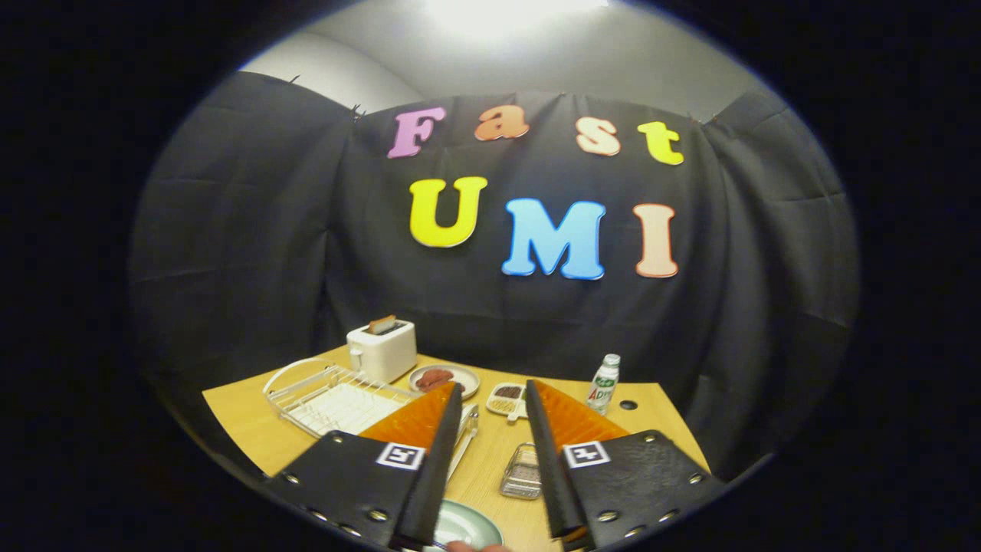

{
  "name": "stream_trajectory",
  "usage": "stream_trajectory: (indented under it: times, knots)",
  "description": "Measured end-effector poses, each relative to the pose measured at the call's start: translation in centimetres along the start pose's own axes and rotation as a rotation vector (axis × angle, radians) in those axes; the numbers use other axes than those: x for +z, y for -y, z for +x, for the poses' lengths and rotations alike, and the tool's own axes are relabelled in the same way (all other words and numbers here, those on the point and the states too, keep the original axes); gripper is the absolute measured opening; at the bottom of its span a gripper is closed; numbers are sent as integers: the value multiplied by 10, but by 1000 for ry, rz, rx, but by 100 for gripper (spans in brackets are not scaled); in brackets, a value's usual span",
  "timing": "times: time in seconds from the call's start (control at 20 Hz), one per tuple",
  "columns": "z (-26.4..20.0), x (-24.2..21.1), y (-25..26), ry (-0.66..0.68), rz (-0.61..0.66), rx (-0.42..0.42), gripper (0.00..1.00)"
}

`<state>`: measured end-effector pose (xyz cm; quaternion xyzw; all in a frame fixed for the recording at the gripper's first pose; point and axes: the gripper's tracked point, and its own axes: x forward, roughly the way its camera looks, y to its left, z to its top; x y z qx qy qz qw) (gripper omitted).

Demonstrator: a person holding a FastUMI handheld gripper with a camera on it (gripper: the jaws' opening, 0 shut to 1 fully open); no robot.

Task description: Take the plate from the dish rack, then take the spoon from the basket and place it into the plate.

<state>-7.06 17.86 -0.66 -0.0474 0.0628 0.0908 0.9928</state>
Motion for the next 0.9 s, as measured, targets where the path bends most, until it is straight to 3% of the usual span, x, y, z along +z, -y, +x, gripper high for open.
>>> stream_trajectory:
  times: [0.1,0.4,0.9]
  knots:
    - [4,14,18,25,19,-49,96]
    - [10,37,47,83,86,-96,96]
    - [27,61,51,128,54,-64,96]
